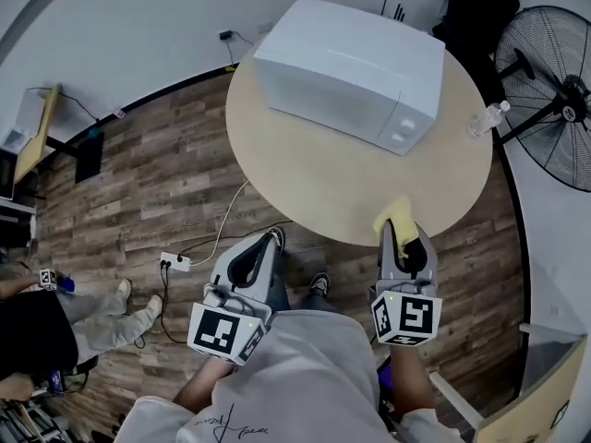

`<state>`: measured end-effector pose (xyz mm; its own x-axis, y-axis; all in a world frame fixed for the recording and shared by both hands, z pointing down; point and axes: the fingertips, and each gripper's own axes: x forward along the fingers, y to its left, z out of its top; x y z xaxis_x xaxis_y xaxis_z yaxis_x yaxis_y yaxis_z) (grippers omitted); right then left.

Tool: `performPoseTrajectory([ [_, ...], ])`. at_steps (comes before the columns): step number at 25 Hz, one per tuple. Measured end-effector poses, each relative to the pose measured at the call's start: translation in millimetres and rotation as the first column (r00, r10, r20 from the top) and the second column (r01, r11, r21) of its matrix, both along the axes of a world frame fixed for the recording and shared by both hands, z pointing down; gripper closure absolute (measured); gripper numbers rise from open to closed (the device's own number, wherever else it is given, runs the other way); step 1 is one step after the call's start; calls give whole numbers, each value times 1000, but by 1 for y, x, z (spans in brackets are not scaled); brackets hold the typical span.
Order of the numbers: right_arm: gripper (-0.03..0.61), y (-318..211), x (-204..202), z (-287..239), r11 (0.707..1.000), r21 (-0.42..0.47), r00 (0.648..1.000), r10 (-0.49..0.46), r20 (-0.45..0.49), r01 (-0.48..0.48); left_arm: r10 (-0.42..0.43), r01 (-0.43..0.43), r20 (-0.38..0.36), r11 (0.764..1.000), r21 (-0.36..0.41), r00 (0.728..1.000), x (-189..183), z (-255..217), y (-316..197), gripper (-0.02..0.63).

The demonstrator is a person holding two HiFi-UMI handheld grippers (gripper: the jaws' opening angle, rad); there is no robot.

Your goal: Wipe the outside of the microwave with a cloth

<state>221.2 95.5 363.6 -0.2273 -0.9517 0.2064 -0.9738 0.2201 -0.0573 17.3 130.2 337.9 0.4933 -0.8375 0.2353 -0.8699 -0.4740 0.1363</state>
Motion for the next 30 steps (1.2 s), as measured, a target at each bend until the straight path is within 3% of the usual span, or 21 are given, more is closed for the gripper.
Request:
performPoseTrajectory([
  [10,448,-93,20,27,975,8,961,221,-168,-223,119,-119,4,993,17,993,-31,-3,-91,615],
  [15,448,-138,37,37,933,27,901,355,-249,-360,207,-206,-10,978,20,978,-58,-4,-131,617],
  [19,449,-172,64,49,884,14,854,456,-251,-468,247,-247,15,965,92,969,-81,-14,-152,617],
  [25,451,-200,97,69,826,-9,782,531,-326,-564,219,-215,-63,974,69,974,-98,-18,-162,617],
  [30,451,-207,98,71,810,-9,773,556,-305,-586,188,-182,-101,981,65,977,-102,-21,-164,617],
])
